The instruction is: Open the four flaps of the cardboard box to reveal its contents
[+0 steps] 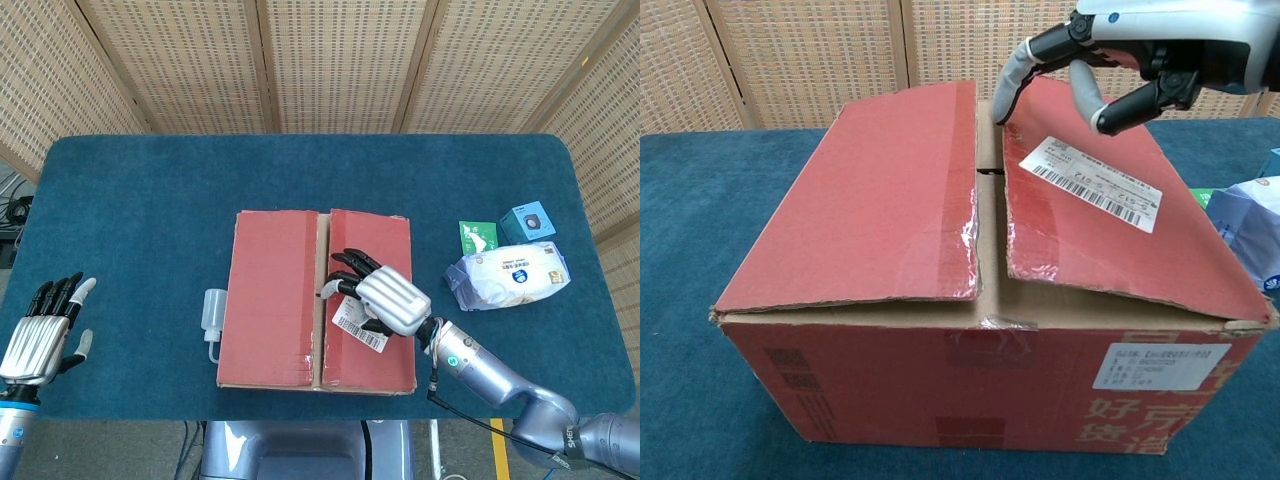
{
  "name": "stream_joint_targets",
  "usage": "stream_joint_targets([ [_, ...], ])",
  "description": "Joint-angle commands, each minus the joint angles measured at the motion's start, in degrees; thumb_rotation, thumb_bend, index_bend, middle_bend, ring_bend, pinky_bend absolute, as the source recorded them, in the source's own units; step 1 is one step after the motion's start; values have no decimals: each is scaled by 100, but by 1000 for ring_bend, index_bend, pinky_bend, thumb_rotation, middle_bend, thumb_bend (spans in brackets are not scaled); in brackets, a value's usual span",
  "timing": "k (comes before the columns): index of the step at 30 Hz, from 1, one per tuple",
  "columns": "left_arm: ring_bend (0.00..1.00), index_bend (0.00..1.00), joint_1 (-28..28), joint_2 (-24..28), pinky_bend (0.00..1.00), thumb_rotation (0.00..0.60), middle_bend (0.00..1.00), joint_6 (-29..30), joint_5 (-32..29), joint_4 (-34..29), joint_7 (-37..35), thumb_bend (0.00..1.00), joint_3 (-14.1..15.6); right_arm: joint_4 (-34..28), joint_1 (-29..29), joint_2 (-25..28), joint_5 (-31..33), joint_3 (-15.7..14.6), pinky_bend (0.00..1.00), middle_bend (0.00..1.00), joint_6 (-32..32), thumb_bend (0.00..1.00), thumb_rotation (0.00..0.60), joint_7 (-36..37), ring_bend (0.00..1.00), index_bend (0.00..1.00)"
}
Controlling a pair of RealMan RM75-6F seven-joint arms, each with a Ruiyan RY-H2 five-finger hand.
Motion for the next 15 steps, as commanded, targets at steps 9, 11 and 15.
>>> stream_joint_targets([
  [9,0,0,-47,-35,0,600,0,-56,-43,-7,26,522,-17,-85,140,-10,94,51,0,295,-54,1000,600,-172,0,317],
  [11,0,0,-48,-38,0,600,0,-61,-54,0,22,521,-17,-84,160,-25,118,49,0,294,-76,1000,600,-193,0,317],
  [15,0,0,-46,-42,0,600,0,-74,-72,32,-10,521,-10,-55,212,-82,180,31,0,295,-144,1000,600,-242,0,317],
])
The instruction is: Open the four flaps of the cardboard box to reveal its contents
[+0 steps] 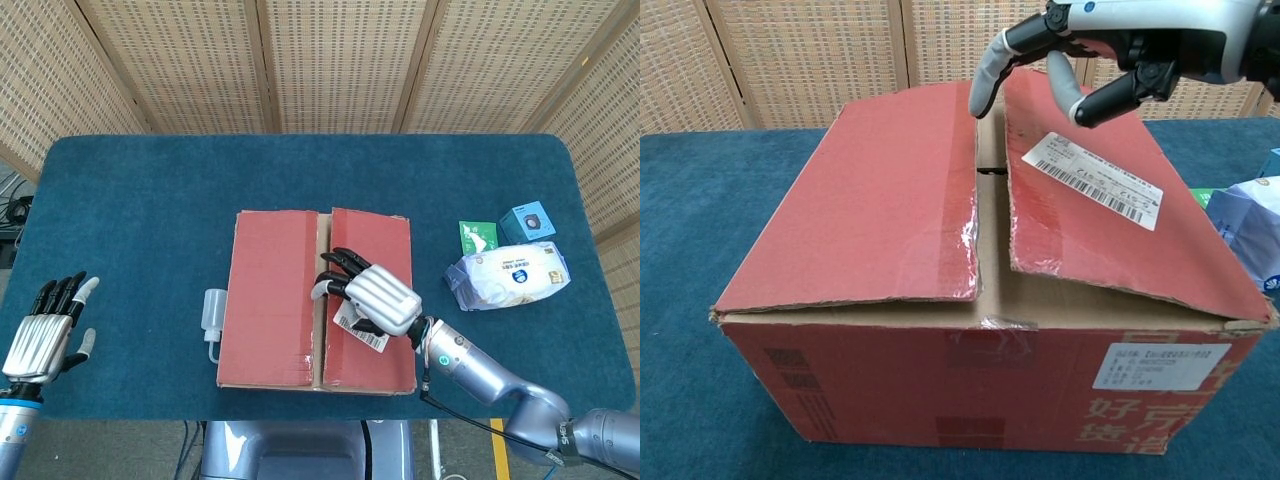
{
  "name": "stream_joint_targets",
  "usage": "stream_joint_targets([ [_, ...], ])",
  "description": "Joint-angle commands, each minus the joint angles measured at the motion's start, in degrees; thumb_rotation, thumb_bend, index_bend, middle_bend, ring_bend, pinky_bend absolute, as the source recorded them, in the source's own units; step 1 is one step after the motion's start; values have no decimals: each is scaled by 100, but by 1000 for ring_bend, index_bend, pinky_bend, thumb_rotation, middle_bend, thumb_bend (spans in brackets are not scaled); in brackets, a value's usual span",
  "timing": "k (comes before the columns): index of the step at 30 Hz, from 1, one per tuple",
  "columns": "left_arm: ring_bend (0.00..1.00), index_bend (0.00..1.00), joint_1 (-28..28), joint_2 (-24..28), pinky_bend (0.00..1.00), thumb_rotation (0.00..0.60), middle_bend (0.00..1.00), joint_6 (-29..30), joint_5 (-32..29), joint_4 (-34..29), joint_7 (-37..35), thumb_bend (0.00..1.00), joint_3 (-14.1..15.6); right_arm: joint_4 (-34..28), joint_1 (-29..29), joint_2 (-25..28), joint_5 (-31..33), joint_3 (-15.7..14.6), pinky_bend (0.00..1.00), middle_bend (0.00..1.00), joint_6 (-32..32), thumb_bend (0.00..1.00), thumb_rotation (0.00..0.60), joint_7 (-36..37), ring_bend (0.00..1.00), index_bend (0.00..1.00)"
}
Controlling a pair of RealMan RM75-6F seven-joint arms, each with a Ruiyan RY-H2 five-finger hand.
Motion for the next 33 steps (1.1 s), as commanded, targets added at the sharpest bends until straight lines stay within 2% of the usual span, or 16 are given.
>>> stream_joint_targets([
  [1,0,0,3,-2,0,600,0,-5,-13,21,-19,521,4,23,32,-37,36,-15,0,294,-38,1000,600,-32,0,317],
  [7,0,0,13,-2,0,600,0,-15,-41,55,-70,521,17,71,77,-87,110,-46,0,307,-79,1000,600,-87,0,317],
  [23,0,0,2,-2,0,600,0,-48,-44,90,-157,521,29,196,68,-110,161,-98,0,487,-23,1000,600,-71,27,318],
  [33,0,0,3,13,0,600,0,-21,-32,104,-198,521,17,67,37,99,136,-54,0,513,79,1000,600,-133,52,318],
])
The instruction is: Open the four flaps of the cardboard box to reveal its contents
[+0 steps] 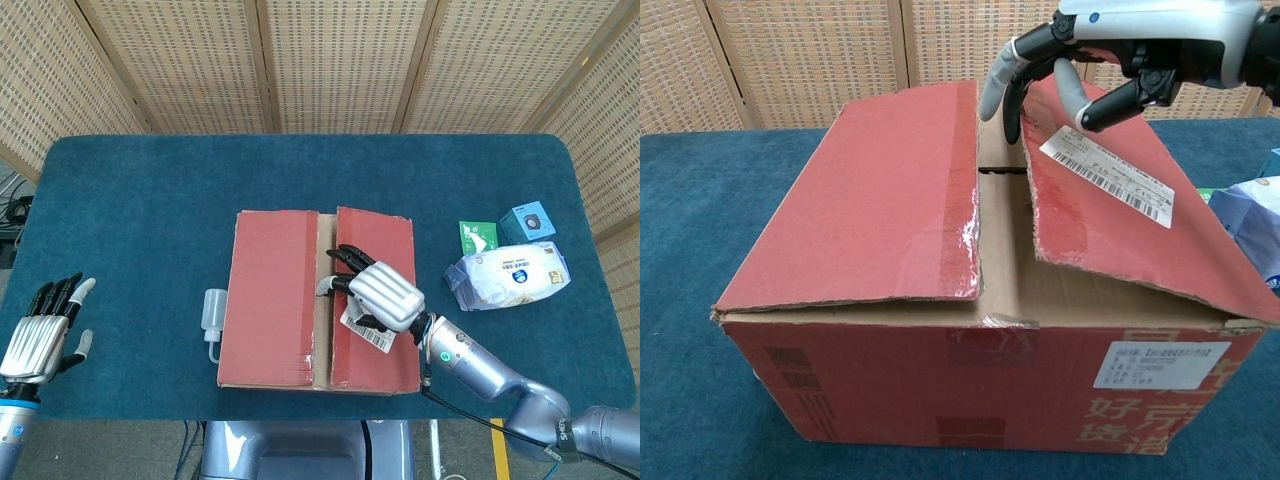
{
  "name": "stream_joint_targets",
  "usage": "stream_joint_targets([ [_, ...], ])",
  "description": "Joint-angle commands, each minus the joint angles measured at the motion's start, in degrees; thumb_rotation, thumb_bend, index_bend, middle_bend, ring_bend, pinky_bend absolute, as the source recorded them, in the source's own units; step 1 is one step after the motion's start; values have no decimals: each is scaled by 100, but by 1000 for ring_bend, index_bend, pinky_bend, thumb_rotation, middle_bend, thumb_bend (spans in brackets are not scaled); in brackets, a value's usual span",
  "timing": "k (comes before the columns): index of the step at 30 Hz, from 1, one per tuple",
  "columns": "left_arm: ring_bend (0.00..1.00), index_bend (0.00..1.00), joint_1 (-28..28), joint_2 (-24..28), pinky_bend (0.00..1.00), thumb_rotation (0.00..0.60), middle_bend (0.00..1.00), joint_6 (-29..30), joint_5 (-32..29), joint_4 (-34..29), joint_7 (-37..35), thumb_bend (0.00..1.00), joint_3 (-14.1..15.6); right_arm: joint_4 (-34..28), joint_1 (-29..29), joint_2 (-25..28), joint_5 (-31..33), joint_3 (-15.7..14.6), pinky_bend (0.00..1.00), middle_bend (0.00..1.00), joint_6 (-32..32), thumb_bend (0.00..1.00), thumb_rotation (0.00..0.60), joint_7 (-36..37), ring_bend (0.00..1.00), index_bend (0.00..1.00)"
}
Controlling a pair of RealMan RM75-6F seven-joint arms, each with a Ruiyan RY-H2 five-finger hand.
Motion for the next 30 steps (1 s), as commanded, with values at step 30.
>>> stream_joint_targets([
  [30,0,0,-36,44,0,600,0,-2,99,-34,-94,521,4,-691,-776,2089,107,240,0,512,752,1000,600,14,61,318],
])
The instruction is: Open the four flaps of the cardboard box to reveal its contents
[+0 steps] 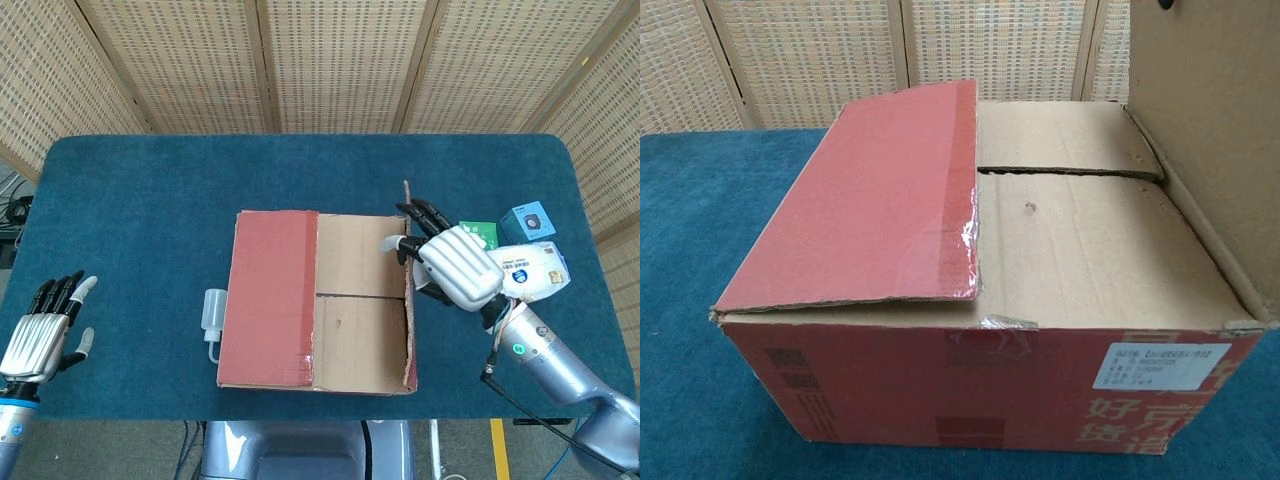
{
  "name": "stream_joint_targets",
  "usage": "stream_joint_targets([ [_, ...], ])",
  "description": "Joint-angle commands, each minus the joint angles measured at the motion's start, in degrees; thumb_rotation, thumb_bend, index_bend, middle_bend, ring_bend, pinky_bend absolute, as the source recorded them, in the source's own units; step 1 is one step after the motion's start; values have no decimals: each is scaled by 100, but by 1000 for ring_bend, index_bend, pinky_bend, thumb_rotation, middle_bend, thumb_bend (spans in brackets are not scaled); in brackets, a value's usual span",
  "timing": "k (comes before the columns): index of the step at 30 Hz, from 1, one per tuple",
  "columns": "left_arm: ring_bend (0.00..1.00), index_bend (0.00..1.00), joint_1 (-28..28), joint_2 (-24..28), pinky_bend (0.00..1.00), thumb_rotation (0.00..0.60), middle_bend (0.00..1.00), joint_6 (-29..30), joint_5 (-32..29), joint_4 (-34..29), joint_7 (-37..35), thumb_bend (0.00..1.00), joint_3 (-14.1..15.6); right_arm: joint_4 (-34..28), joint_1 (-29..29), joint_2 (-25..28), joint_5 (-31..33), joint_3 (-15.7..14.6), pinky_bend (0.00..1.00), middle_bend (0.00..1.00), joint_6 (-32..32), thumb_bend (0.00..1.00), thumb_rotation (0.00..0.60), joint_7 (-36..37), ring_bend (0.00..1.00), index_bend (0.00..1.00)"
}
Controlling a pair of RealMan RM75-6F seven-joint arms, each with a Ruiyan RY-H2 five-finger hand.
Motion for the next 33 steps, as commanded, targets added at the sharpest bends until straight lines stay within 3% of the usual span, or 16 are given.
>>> stream_joint_targets([
  [1,0,0,-4,-6,0,600,0,-9,-5,-2,15,520,4,-3,-137,192,22,-25,0,512,73,1000,600,26,61,318],
  [14,0,0,9,14,0,600,0,-3,9,-9,62,521,37,96,-472,593,-20,-156,0,505,123,1000,600,67,61,318],
  [33,0,0,-113,163,0,600,0,-43,179,-111,240,521,11,393,-796,579,40,-249,0,450,267,1000,600,111,59,318],
])
